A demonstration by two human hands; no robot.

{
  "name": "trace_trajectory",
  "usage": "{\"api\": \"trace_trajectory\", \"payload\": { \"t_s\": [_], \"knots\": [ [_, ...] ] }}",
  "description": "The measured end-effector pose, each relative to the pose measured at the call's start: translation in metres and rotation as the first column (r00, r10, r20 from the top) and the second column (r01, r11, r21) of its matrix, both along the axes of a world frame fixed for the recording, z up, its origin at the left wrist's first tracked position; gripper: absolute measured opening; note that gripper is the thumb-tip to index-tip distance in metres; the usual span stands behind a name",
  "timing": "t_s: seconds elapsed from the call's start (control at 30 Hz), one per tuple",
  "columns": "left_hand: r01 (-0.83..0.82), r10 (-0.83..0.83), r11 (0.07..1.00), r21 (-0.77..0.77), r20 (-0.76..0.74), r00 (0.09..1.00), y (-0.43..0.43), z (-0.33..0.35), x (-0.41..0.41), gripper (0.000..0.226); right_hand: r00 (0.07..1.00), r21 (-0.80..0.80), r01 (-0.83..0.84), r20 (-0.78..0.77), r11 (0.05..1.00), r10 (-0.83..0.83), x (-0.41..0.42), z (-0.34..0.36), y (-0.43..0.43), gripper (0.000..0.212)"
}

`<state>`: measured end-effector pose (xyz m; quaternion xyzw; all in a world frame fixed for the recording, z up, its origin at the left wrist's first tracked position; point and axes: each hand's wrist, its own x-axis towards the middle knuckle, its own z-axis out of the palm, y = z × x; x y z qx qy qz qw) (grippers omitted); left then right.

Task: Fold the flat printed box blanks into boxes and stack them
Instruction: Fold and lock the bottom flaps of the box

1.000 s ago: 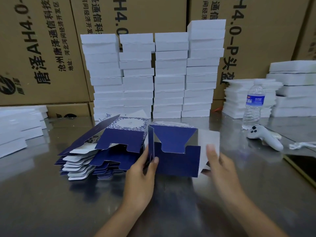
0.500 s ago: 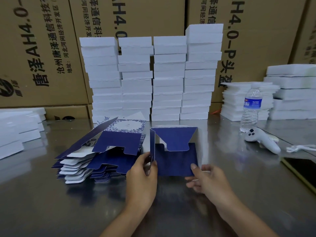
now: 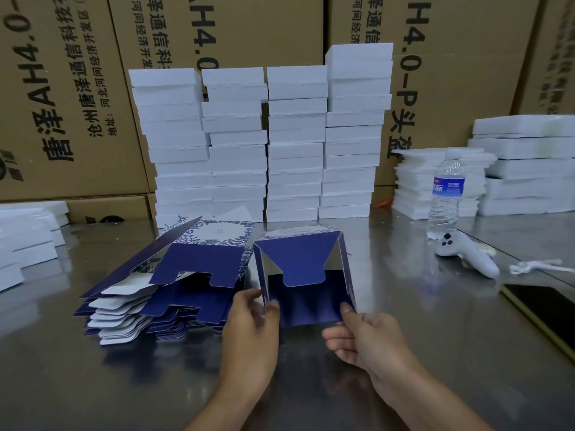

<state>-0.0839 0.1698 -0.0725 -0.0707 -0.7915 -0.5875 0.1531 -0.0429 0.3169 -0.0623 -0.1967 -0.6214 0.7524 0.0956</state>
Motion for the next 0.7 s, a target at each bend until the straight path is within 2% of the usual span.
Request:
{"api": "trace_trajectory", "payload": {
  "t_s": [0.07, 0.13, 0.2, 0.27, 0.53, 0.7],
  "knots": [
    [0.086, -0.090, 0.995, 0.040, 0.104, 0.991, 0.002, -0.002, -0.001, 0.029, 1.000, -0.017, 0.007, -0.002, 1.000, -0.007, 0.000, 0.000, -0.001, 0.031],
    [0.155, -0.192, 0.969, 0.190, 0.194, 0.962, 0.002, -0.001, -0.002, 0.028, 1.000, -0.026, 0.010, 0.005, 1.000, -0.010, 0.000, 0.001, -0.002, 0.030],
    [0.148, -0.252, 0.921, 0.359, 0.263, 0.931, 0.001, 0.000, -0.003, 0.028, 1.000, -0.031, 0.004, 0.018, 1.000, -0.004, 0.001, 0.003, -0.003, 0.030],
    [0.123, -0.275, 0.885, 0.449, 0.291, 0.916, 0.002, -0.001, -0.004, 0.031, 0.999, -0.055, -0.007, 0.032, 0.998, 0.009, 0.002, 0.005, -0.004, 0.031],
    [0.154, -0.320, 0.849, 0.505, 0.261, 0.911, 0.007, -0.004, 0.001, 0.028, 0.994, -0.025, -0.067, 0.082, 0.997, 0.069, 0.004, 0.006, -0.013, 0.029],
    [0.196, -0.383, 0.828, 0.526, 0.274, 0.882, 0.010, -0.004, 0.004, 0.040, 0.994, -0.023, -0.075, 0.076, 0.997, 0.076, 0.003, 0.006, -0.018, 0.030]
  ]
}}
